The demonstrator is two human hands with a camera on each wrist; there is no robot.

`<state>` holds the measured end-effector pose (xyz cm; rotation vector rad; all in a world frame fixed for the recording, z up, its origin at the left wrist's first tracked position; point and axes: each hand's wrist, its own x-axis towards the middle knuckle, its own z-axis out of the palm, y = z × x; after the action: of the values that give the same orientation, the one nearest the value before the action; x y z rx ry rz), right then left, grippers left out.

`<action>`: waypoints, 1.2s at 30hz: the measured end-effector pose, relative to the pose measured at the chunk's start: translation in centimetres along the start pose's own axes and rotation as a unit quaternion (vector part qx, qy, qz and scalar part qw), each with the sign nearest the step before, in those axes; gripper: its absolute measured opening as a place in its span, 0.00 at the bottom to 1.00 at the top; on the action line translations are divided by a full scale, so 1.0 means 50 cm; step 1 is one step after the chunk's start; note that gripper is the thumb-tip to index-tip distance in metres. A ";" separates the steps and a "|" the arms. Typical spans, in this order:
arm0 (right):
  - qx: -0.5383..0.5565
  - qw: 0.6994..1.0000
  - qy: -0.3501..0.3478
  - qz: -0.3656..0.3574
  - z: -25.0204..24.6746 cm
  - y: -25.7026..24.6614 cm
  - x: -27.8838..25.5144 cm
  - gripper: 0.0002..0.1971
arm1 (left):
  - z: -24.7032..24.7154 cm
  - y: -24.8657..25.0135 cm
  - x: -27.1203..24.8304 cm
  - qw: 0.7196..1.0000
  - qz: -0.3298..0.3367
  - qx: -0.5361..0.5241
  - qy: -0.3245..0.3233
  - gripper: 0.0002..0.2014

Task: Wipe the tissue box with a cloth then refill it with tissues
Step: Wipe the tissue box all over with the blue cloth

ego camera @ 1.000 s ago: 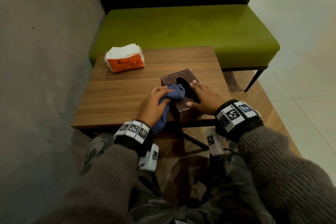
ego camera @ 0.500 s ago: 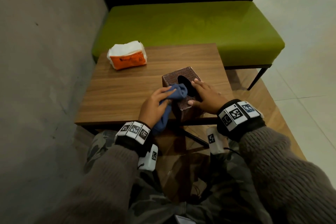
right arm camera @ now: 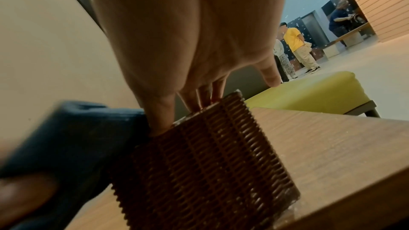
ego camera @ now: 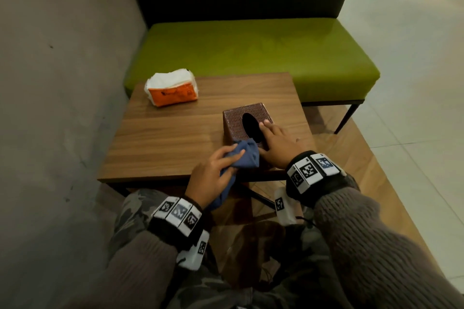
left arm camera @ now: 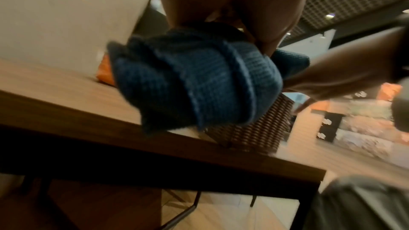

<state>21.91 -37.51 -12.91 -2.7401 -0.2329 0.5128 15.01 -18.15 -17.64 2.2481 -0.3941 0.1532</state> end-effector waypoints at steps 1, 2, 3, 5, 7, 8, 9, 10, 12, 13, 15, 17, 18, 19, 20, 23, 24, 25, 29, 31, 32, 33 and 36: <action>0.001 1.000 0.004 0.000 0.001 -0.001 -0.001 0.36 | 0.001 0.001 -0.009 1.000 0.005 -0.005 -0.005 0.21; 0.000 1.000 0.008 0.000 0.003 0.001 0.000 0.36 | 0.002 -0.001 -0.008 1.000 -0.005 -0.022 0.000 0.20; -0.002 1.000 0.009 -0.001 0.006 0.002 0.002 0.37 | 0.002 -0.001 -0.003 0.999 -0.021 -0.045 0.015 0.19; -0.010 1.000 0.007 -0.002 0.008 -0.001 0.005 0.37 | 0.001 0.001 0.007 0.994 -0.053 -0.080 0.043 0.17; -0.015 1.000 0.011 -0.002 0.003 -0.005 0.006 0.35 | 0.005 0.008 0.007 0.993 -0.049 -0.098 0.052 0.16; -0.016 1.000 0.012 -0.001 -0.002 -0.007 0.005 0.32 | 0.006 0.009 0.004 0.992 -0.047 -0.107 0.049 0.16; -0.020 1.000 0.010 0.000 -0.008 -0.010 0.003 0.30 | 0.002 0.012 0.001 0.991 -0.052 -0.114 0.056 0.15; -0.030 1.000 0.005 0.004 -0.014 -0.012 0.001 0.28 | -0.004 0.009 0.001 0.987 -0.072 -0.123 0.076 0.13; -0.068 0.998 -0.004 0.005 -0.022 -0.018 -0.003 0.27 | -0.016 -0.003 0.006 0.970 -0.130 -0.142 0.148 0.07; -0.084 0.996 -0.005 0.000 -0.024 -0.021 -0.005 0.28 | -0.022 -0.010 0.008 0.959 -0.156 -0.156 0.177 0.05; -0.082 0.997 0.006 -0.008 -0.025 -0.025 -0.006 0.27 | -0.029 -0.015 0.011 0.939 -0.197 -0.203 0.198 0.04; -0.037 0.999 0.039 0.002 -0.020 -0.031 -0.009 0.27 | -0.027 -0.011 0.011 0.919 -0.234 -0.245 0.203 0.05; -0.029 0.998 0.062 0.009 -0.014 -0.035 -0.011 0.29 | -0.025 -0.006 0.010 0.914 -0.245 -0.247 0.209 0.06; -0.038 0.996 0.083 0.014 -0.008 -0.040 -0.012 0.31 | -0.023 0.003 0.010 0.915 -0.246 -0.238 0.215 0.08; -0.056 0.993 0.101 0.015 -0.002 -0.046 -0.013 0.34 | -0.019 0.010 0.010 0.918 -0.240 -0.226 0.219 0.08; -0.087 0.986 0.139 -0.008 0.018 -0.063 -0.018 0.37 | -0.015 0.025 0.017 0.932 -0.220 -0.187 0.221 0.06; -0.087 0.986 0.137 -0.022 0.024 -0.065 -0.018 0.35 | -0.016 0.023 0.023 0.935 -0.214 -0.173 0.223 0.08; -0.085 0.988 0.126 -0.034 0.028 -0.065 -0.018 0.33 | -0.019 0.017 0.029 0.942 -0.207 -0.151 0.219 0.08; -0.039 0.995 0.079 -0.050 0.008 -0.040 -0.020 0.22 | -0.047 -0.006 0.056 0.966 -0.175 -0.076 0.177 0.10; -0.061 0.994 0.063 -0.061 -0.008 -0.025 -0.021 0.21 | -0.058 -0.013 0.069 0.969 -0.177 -0.067 0.161 0.08; -0.076 0.993 0.063 -0.061 -0.012 -0.022 -0.021 0.21 | -0.055 -0.015 0.072 0.969 -0.174 -0.065 0.160 0.08; -0.082 0.993 0.067 -0.058 -0.014 -0.024 -0.021 0.21 | -0.046 -0.017 0.072 0.969 -0.171 -0.066 0.168 0.08; -0.047 0.996 0.067 -0.048 -0.015 -0.043 -0.017 0.21 | -0.007 0.002 0.035 0.963 -0.177 -0.074 0.191 0.12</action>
<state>21.21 -35.93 -11.21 -2.8228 -0.3613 0.2990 16.63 -18.37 -16.93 2.0426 0.1977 0.3487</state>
